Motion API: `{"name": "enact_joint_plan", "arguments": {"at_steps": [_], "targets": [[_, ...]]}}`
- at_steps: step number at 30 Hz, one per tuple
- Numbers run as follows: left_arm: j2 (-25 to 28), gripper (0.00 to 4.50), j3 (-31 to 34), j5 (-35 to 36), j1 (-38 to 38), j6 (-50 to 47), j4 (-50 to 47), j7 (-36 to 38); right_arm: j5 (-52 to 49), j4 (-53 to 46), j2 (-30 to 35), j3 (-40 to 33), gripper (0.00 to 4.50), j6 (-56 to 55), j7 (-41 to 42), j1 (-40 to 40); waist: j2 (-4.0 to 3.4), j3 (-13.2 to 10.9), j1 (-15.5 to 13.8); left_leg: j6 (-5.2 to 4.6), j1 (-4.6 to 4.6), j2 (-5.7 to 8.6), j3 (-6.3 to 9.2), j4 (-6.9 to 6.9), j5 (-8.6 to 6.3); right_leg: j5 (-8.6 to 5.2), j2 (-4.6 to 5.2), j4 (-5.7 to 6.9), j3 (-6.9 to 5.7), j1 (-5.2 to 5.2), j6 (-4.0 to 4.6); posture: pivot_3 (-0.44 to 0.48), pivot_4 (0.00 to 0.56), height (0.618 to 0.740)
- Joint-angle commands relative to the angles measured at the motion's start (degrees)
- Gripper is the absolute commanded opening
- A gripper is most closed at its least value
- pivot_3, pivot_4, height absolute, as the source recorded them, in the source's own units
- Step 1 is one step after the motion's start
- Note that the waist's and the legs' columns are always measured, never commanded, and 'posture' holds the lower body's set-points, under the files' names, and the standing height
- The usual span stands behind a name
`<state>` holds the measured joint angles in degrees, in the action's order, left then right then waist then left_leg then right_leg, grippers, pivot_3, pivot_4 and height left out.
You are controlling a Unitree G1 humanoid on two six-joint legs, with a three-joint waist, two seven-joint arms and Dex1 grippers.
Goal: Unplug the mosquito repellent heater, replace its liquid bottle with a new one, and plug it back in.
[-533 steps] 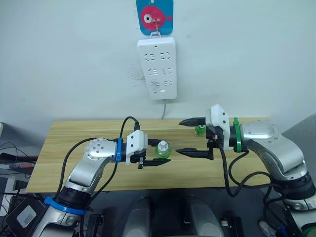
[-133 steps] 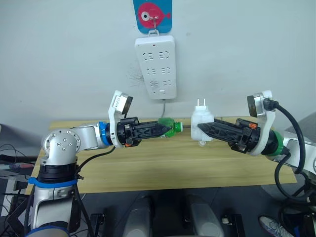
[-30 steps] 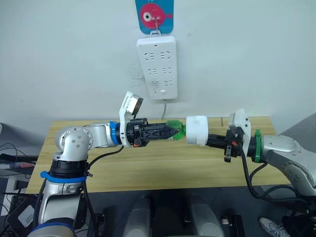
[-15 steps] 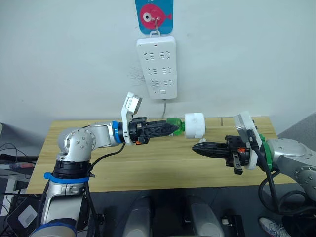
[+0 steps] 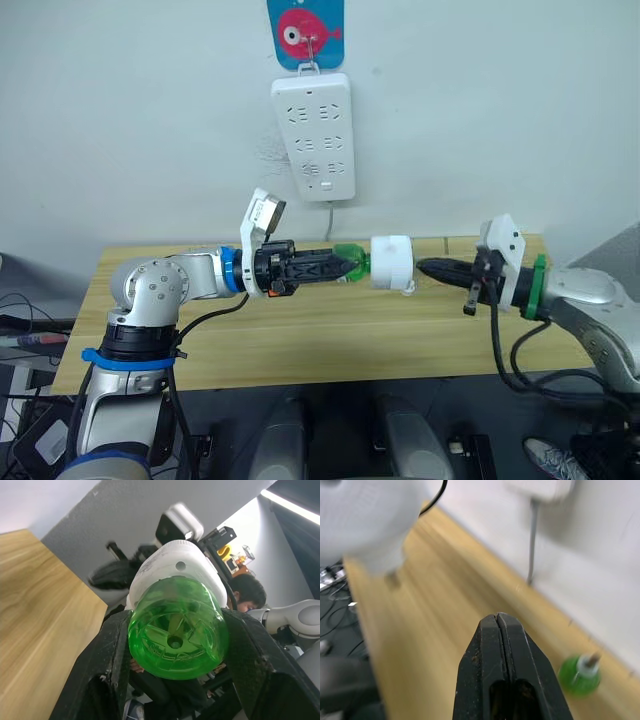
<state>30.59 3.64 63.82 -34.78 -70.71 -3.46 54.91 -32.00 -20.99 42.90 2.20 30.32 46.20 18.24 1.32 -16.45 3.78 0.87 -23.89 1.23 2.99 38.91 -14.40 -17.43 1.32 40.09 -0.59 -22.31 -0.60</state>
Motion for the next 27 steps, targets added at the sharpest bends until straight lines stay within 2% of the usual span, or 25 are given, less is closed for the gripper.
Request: {"name": "enact_joint_plan", "arguments": {"at_steps": [1, 11, 19, 23, 27], "targets": [[0.3, 2.34, 0.2, 0.8, -1.0, -0.3, -0.8, 1.4, -0.3, -2.1, -2.2, 1.6, 0.0, -0.5, 1.5, 1.4, 0.0, 0.0, 0.0, 0.0, -0.01, 0.0, 0.02, 0.0, 0.0, 0.0, 0.0, -0.02, -0.01, 0.0, 0.0, -0.157, 0.226, 0.74], [-0.3, 2.34, 1.1, 0.0, -1.0, 0.3, -0.2, 0.0, -12.5, -9.7, -2.2, -0.7, 0.0, 12.2, 3.1, 1.8, 0.0, 0.0, -0.2, -0.14, -0.02, 0.01, 0.04, 0.0, -0.08, 0.01, 0.01, -0.05, -0.01, 0.01, 0.01, -0.148, 0.227, 0.74], [-1.4, 2.34, 0.0, -4.3, -1.3, 4.3, 0.9, -0.8, -23.8, -15.2, -1.3, -6.1, 0.0, 21.1, -1.7, 1.2, 0.0, 0.0, -0.2, -0.2, -0.02, 0.01, 0.04, 0.01, -0.12, 0.01, 0.01, -0.05, -0.01, 0.01, 0.03, -0.163, 0.229, 0.74], [-0.3, 2.34, -3.2, -8.9, -0.4, 8.5, -0.7, 2.2, -29.3, -15.4, -2.1, -8.2, 0.0, 24.0, -6.4, 3.2, 0.0, 0.0, -0.1, -0.21, -0.03, 0.01, 0.03, 0.01, -0.12, 0.02, 0.01, -0.05, 0.0, 0.01, 0.03, -0.168, 0.229, 0.74], [1.6, 2.34, -6.6, -12.1, 0.8, 12.1, -3.2, 6.9, -30.2, -13.7, -3.3, -7.5, 0.0, 25.1, -10.3, 6.7, -0.01, 0.0, 0.3, -0.21, -0.01, 0.0, 0.01, 0.0, -0.12, 0.02, 0.01, -0.04, 0.01, 0.0, 0.04, -0.167, 0.228, 0.74]]}}
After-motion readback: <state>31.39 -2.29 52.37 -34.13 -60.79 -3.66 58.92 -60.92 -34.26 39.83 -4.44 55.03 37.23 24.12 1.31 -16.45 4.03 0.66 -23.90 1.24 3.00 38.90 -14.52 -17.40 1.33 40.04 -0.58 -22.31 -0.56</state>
